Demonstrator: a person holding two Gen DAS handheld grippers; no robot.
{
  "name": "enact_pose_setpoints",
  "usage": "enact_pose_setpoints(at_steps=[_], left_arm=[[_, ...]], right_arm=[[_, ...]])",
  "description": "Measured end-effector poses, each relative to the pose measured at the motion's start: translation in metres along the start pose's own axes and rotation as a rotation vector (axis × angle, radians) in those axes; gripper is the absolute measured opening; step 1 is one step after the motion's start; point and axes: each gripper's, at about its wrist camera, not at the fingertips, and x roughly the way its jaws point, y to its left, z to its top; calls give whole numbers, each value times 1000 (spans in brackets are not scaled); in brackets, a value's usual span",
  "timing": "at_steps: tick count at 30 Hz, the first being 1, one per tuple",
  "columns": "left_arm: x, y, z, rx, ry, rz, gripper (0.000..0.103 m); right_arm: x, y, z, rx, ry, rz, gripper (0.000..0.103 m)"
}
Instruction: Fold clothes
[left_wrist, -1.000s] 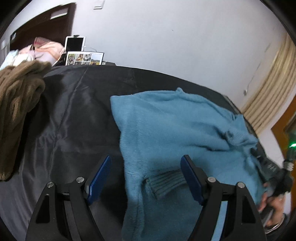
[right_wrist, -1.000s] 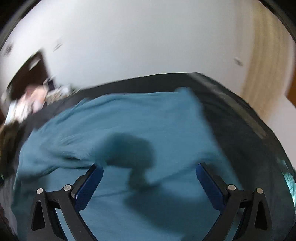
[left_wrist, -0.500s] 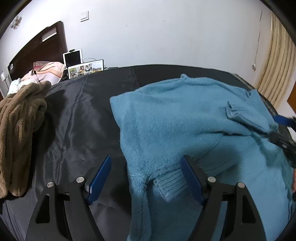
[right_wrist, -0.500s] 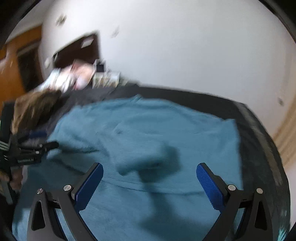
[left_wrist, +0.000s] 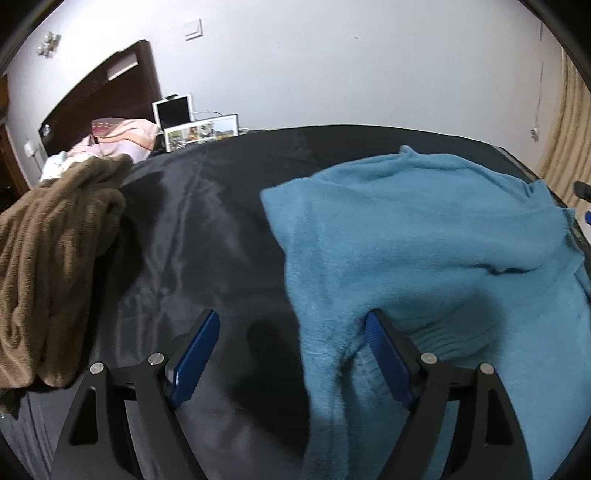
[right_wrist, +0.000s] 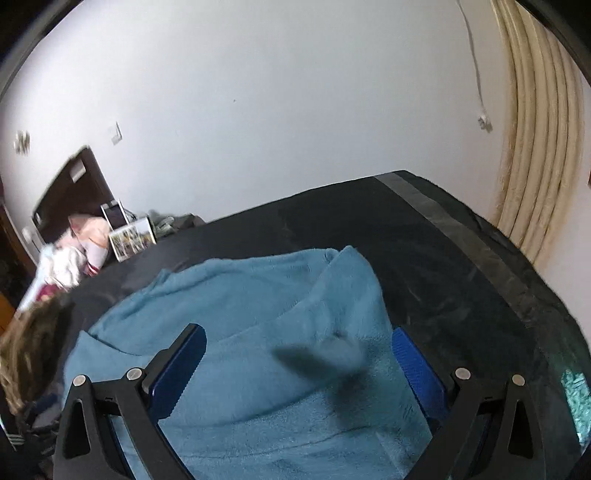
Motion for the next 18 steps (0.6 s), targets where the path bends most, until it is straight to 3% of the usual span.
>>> enact_pose_setpoints(at_steps=[3, 7, 10, 15, 18], left_arm=[[1, 6, 0, -26, 0, 8, 84], [0, 15, 1, -61, -6, 32, 84], [0, 16, 1, -65, -3, 34, 85], [0, 18, 1, -72, -7, 48, 85], [1, 21, 1, -81, -6, 42, 85]], right_arm=[[-9, -10, -2, 19, -11, 38, 102], [-15, -20, -5, -83, -3, -17, 102], [-10, -28, -10, -141, 26, -5, 102], [5, -6, -21, -358, 76, 40, 102], [20, 13, -27, -493, 87, 21, 102]])
